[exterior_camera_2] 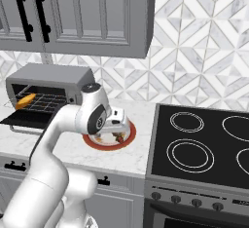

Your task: Pick up the kebab skewer and baguette bread, and place them inside the toaster oven. Close the toaster oven door and start by setting the timer.

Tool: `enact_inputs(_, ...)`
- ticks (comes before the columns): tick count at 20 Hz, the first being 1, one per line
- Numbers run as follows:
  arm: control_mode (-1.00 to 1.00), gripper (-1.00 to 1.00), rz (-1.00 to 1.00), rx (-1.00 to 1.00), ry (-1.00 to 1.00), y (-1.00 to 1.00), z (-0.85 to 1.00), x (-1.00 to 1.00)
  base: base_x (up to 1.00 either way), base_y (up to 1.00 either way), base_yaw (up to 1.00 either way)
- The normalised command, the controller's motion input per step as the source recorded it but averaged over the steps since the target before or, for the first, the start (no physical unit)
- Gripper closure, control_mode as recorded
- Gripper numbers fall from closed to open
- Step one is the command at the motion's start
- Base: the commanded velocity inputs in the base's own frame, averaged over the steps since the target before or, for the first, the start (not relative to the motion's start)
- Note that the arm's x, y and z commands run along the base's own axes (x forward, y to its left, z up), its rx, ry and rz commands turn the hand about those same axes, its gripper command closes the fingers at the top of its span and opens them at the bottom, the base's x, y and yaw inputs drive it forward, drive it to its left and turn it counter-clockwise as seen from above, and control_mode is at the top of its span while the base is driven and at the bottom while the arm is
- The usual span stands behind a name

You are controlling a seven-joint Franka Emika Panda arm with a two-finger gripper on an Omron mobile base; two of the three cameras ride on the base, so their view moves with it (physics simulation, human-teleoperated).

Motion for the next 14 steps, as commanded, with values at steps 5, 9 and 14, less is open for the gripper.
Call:
enact_inputs(5, -1.0, -1.0, 0.01, 0.0, 0.02, 0.02, -0.28, 0.41, 0.0, 0.0, 0.0)
enact_inputs(9, -1.0, -1.0, 0.0, -0.02, 0.0, 0.0, -0.27, 0.02, 0.0, 0.0, 0.0)
enact_inputs(14, -1.0, -1.0, 0.0, 0.0, 0.0, 0.0, -0.31, 0.14, 0.0, 0.0, 0.0)
